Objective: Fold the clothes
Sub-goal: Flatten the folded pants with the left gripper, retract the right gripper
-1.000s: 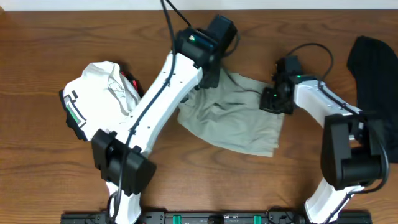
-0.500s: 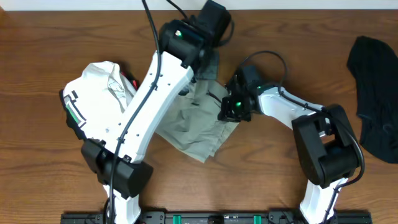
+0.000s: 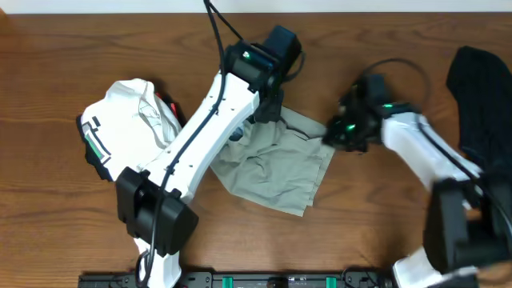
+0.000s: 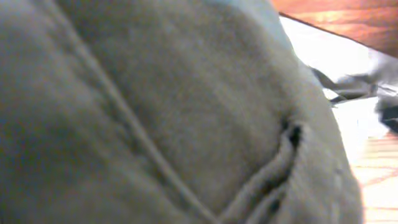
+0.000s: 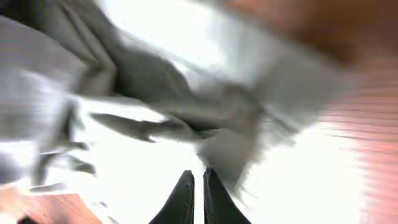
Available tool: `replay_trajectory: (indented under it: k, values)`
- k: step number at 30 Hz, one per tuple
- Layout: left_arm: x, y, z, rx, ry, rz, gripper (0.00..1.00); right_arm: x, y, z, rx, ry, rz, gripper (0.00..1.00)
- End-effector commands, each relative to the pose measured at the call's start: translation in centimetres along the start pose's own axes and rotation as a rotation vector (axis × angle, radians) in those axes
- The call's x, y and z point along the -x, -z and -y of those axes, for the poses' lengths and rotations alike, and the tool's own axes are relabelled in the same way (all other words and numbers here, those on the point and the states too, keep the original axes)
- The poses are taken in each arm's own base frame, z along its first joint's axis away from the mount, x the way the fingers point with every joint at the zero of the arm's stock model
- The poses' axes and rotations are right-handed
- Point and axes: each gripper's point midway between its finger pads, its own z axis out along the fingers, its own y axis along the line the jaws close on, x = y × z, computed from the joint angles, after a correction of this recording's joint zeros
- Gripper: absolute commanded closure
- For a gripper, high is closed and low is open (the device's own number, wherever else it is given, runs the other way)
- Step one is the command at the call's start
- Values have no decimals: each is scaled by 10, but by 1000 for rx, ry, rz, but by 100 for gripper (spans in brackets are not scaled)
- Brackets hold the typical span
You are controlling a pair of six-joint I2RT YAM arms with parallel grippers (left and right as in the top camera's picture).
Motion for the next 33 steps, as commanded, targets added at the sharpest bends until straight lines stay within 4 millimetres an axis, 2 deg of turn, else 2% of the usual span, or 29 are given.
replay_trajectory:
  k: [1, 7, 11, 14, 16, 22, 28, 31, 33]
  values:
    - [-8, 0, 22, -57, -7, -5, 78, 11, 27, 2, -18, 41, 84, 95]
    - [-13, 3, 49, -85, 37, 21, 78, 6, 30, 17, -96, 13, 73, 98]
    - [-19, 0, 60, -91, 70, 17, 78, 9, 34, 38, -195, -69, 100, 99]
    - [-27, -10, 65, -84, 77, -1, 77, 19, 44, 61, -256, -171, 154, 98]
    - [-34, -20, 70, -79, 72, -12, 72, 25, 52, 74, -254, -230, 179, 98]
    - [-52, -50, 84, -78, 105, -28, 67, 36, 69, 101, -196, -342, 211, 94]
    - [-63, -61, 105, -103, 96, -10, 44, 37, 73, 110, -201, -347, 216, 93]
    - [-65, -59, 121, -132, 68, 14, 23, 37, 73, 110, -201, -346, 217, 93]
    - [-67, -56, 130, -147, 49, 26, 16, 37, 73, 110, -202, -342, 216, 92]
